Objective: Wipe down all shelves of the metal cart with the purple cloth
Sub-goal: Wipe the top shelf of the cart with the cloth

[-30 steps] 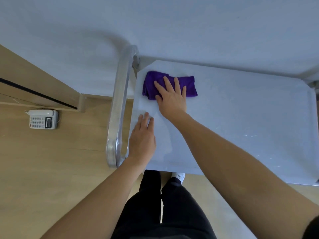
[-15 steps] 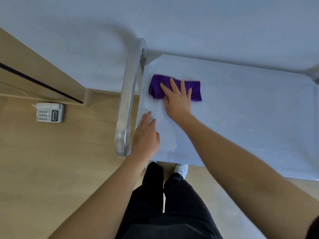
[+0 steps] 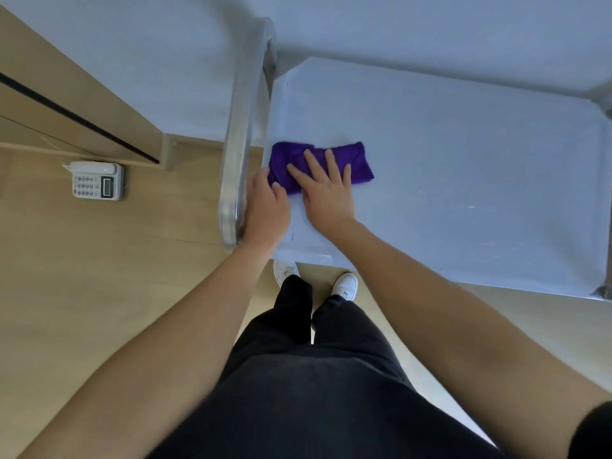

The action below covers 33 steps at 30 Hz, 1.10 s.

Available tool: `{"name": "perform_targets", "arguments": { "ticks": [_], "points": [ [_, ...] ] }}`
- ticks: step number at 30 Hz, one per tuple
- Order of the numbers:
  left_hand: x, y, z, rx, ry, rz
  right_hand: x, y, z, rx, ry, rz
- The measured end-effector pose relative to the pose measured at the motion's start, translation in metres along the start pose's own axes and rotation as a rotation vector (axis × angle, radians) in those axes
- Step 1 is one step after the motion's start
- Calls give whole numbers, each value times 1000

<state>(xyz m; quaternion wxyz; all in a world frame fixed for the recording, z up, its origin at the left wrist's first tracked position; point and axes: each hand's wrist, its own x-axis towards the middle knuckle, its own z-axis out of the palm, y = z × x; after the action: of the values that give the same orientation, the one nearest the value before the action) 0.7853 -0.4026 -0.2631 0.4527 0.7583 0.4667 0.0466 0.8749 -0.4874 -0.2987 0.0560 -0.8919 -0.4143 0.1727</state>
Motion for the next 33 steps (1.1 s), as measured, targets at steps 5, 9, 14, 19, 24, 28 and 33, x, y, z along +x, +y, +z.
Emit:
{"name": "perform_targets", "arguments": {
  "ticks": [5,9,14,19,24,28,33],
  "points": [
    [-5,-12,5,253,-78,148,-57,-14,16,13,5,-60],
    [-18,-16,14,516,-209,243,-89,-11,25,-8,11,-93],
    [-32,-13,27,670,-287,315,-115,8,26,-3,25,-104],
    [-39,-5,42,680,-336,394,-138,30,22,4,14,-47],
    [-52,8,62,708,-419,500,-164,52,22,-17,-6,26],
    [-65,18,77,725,-472,542,-185,80,20,-26,-11,69],
    [-87,34,106,759,-548,610,-207,127,10,-16,-58,169]
  ]
}}
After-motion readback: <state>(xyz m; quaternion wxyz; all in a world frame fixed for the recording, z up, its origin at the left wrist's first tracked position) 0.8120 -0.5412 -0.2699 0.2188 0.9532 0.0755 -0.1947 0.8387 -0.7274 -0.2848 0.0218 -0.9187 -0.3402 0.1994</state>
